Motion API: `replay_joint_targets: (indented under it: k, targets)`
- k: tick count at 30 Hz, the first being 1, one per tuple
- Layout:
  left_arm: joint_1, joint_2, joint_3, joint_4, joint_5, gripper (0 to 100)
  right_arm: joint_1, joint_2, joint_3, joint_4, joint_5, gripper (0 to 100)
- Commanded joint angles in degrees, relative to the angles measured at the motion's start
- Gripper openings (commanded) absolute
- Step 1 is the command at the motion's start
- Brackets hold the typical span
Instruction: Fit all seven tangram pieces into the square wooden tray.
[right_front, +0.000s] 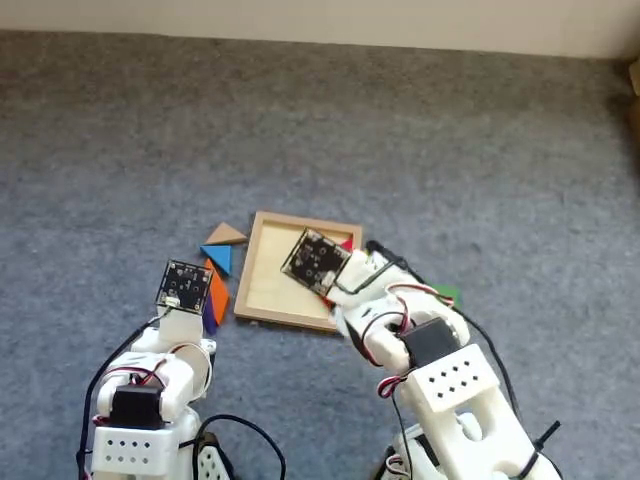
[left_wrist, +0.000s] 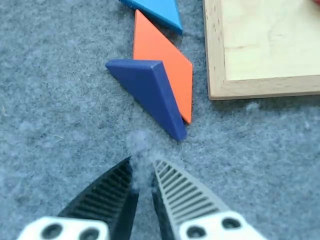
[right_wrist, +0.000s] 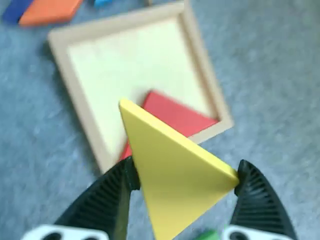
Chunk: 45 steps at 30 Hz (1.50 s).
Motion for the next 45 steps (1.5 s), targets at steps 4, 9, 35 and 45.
replay_joint_targets:
  k: [4,9,35,45]
  targets:
    - [-0.8,-2.2,1.1,0.3,-0.4,1,-3.6,-1.9,0.0,-13.0,-4.0,20.6]
    - [-0.8,-2.2,1.1,0.3,-0.4,1,-9.1,0.8,1.3,-19.2,-4.0,20.6]
    - [-0.8,-2.2,1.1,0.3,-0.4,1,-12.8,30.5,-3.8,-28.4,-8.8,20.6]
    - [-0.8,-2.2,1.1,0.3,-0.4,1,-11.3,30.5,-3.3,-28.1,-8.5,20.6]
